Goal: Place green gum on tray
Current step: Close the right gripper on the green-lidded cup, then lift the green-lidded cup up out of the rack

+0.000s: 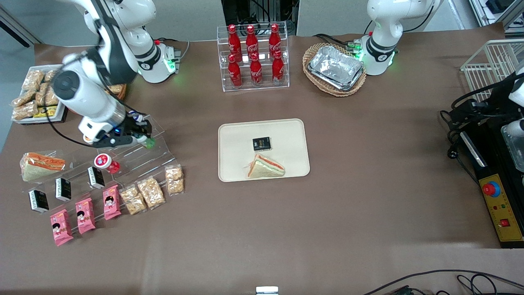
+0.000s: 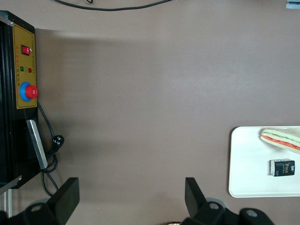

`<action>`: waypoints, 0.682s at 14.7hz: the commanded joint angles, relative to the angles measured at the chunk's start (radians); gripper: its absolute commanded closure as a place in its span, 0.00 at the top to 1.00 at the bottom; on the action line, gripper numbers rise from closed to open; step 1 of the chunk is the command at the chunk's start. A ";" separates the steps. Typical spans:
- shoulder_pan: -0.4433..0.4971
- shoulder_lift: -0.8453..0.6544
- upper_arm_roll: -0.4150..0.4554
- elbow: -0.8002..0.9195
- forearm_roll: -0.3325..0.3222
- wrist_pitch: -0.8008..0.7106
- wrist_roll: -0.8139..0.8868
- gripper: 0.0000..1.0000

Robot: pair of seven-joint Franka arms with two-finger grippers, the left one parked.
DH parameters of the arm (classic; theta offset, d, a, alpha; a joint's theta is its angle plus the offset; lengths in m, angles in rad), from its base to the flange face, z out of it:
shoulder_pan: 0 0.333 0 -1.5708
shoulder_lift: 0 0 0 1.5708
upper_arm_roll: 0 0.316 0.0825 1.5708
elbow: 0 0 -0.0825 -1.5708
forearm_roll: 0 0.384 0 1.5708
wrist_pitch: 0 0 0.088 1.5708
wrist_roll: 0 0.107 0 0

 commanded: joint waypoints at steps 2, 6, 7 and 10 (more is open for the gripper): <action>0.008 -0.016 0.025 0.366 0.051 -0.406 0.103 0.40; 0.011 -0.007 0.129 0.532 0.084 -0.531 0.270 0.40; 0.010 -0.003 0.155 0.549 0.099 -0.539 0.332 0.40; 0.030 0.014 0.230 0.575 0.130 -0.530 0.482 0.40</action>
